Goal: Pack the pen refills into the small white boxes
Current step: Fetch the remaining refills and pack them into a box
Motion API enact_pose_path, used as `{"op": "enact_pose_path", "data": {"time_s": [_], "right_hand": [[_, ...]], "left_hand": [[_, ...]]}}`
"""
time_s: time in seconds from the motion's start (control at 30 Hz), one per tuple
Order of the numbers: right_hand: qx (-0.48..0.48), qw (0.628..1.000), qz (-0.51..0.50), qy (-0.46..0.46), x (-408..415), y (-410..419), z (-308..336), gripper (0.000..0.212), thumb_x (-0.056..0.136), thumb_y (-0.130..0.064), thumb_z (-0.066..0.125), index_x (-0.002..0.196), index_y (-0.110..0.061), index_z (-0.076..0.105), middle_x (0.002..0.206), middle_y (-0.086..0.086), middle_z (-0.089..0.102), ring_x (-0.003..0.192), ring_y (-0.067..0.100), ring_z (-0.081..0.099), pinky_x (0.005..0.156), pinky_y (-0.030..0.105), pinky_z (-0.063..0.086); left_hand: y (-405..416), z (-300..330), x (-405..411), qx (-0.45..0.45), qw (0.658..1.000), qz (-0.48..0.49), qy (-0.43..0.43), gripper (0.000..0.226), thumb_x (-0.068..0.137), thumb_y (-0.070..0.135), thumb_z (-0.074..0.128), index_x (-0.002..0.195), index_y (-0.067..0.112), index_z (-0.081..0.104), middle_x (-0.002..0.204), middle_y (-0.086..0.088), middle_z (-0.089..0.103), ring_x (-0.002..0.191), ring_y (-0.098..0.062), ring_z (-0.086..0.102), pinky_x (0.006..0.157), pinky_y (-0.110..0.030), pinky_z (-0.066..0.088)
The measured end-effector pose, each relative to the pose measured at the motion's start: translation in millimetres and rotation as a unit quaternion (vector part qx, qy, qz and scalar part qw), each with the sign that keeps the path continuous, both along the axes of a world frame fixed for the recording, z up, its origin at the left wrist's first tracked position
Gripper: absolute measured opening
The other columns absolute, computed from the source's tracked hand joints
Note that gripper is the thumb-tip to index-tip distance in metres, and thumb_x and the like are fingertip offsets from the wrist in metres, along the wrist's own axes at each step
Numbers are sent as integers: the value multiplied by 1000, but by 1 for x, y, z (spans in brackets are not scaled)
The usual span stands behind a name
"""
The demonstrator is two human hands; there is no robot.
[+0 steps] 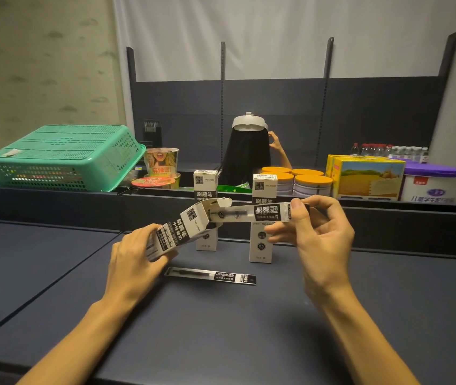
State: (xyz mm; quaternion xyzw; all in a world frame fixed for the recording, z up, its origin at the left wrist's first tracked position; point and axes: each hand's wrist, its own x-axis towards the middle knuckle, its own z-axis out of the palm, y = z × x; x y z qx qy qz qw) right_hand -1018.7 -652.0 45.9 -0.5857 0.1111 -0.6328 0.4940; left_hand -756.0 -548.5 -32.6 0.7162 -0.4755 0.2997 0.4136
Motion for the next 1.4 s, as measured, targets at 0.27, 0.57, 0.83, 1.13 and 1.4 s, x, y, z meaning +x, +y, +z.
{"op": "enact_pose_path", "data": {"time_s": [0.27,0.57,0.83,1.13,1.4], "right_hand": [[-16,997,22,75,13,-7,-14,1,92,-7,61,93,-7,60,78,15,68,64,27,71,56,35,59],[-87,977,33,191,28,-7,-34,19,91,-3,61,101,-18,69,92,7,70,69,17,71,59,27,58],[-270,938,-71,205,31,-9,-43,12,85,-4,70,95,-11,71,79,-7,68,60,2,66,56,9,49],[-311,896,-117,296,36,-16,-50,29,89,-10,60,115,-17,70,114,-3,63,92,6,59,78,17,51],[-311,903,-108,275,33,-15,-45,26,87,-5,61,110,-13,70,107,-10,63,85,-3,57,79,7,45]], "left_hand": [[-2,-1,-1,14,999,-41,-11,60,67,45,72,119,17,58,109,0,66,94,-22,59,80,-41,45],[-5,-2,-7,14,997,-77,-27,61,67,43,73,120,18,57,112,0,65,100,-16,55,84,-37,43],[-4,-2,-11,32,993,-108,-40,63,71,53,64,122,18,55,112,1,64,98,-9,51,82,-35,42],[-4,-3,-8,20,993,-102,-56,60,67,31,81,120,13,58,112,-2,64,99,-12,51,84,-33,38],[-3,-3,-3,12,996,-91,-15,59,68,43,70,119,15,59,112,0,65,99,-13,52,85,-33,38]]}}
